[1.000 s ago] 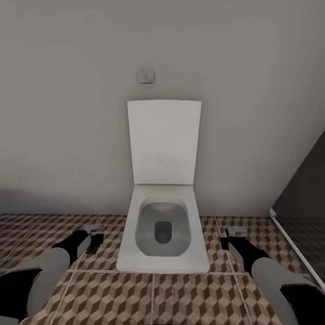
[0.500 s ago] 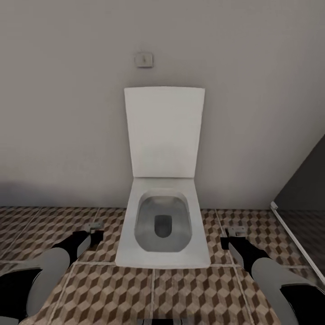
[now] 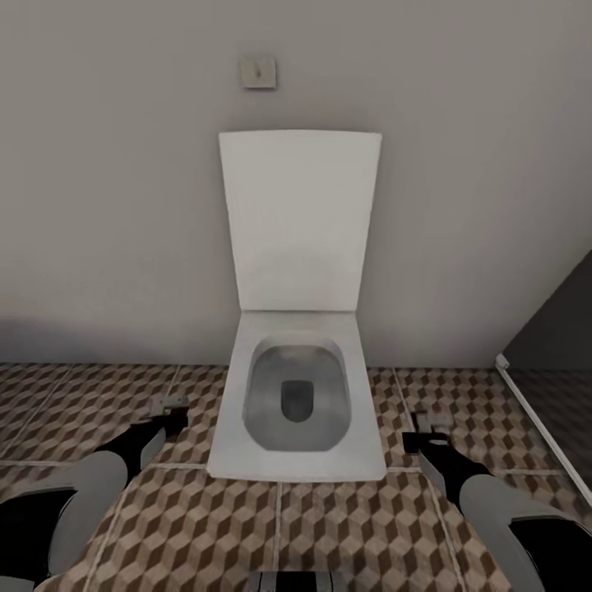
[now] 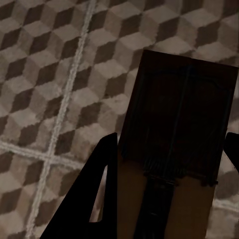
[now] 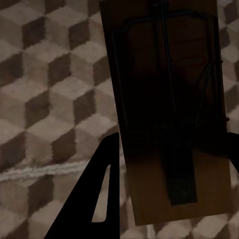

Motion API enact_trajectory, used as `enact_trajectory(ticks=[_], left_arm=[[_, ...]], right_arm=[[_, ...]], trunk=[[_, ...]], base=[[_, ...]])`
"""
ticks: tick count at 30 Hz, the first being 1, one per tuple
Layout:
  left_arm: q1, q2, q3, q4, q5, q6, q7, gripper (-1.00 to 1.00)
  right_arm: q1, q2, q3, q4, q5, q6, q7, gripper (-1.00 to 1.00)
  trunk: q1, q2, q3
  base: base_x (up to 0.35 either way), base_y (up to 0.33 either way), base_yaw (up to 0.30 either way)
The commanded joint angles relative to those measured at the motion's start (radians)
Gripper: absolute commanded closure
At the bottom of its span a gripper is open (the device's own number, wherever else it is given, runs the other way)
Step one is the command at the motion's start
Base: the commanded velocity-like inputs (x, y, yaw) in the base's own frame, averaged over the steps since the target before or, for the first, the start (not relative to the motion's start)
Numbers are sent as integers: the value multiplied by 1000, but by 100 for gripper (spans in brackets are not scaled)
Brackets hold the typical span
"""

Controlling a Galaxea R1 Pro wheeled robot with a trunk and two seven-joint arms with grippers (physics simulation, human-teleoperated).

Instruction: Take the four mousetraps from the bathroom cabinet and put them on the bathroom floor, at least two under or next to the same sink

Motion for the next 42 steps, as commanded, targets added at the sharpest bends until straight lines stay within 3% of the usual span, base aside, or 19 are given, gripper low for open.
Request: enact_trajectory(ticks=[1, 10, 16, 24, 31, 42], left_arm=[[0, 0, 6, -1, 3, -3, 1, 100], [0, 1, 6, 3, 5, -76, 11, 100], [0, 1, 6, 24, 9, -168, 76, 100], [0, -1, 6, 29, 10, -192, 93, 100], [0, -2, 6, 38, 13, -252, 94, 100], [0, -1, 7, 43, 13, -266, 94, 100]], right_arm=[[0, 0, 9, 4, -9, -8, -4, 100], [0, 0, 9, 31, -8, -67, -3, 100], [0, 1, 9, 32, -9, -70, -2, 100], [1, 1, 9, 32, -9, -69, -2, 100], [1, 1, 9, 33, -10, -69, -2, 100], [0, 1, 9, 32, -10, -69, -2, 100]], trunk=[[0, -1, -5], [4, -3, -39], [7, -4, -63], [11, -6, -94], [14, -8, -121], [19, -10, -163]], base=[[0, 0, 0], [0, 0, 0], [0, 0, 0], [0, 0, 0], [0, 0, 0], [0, 0, 0]])
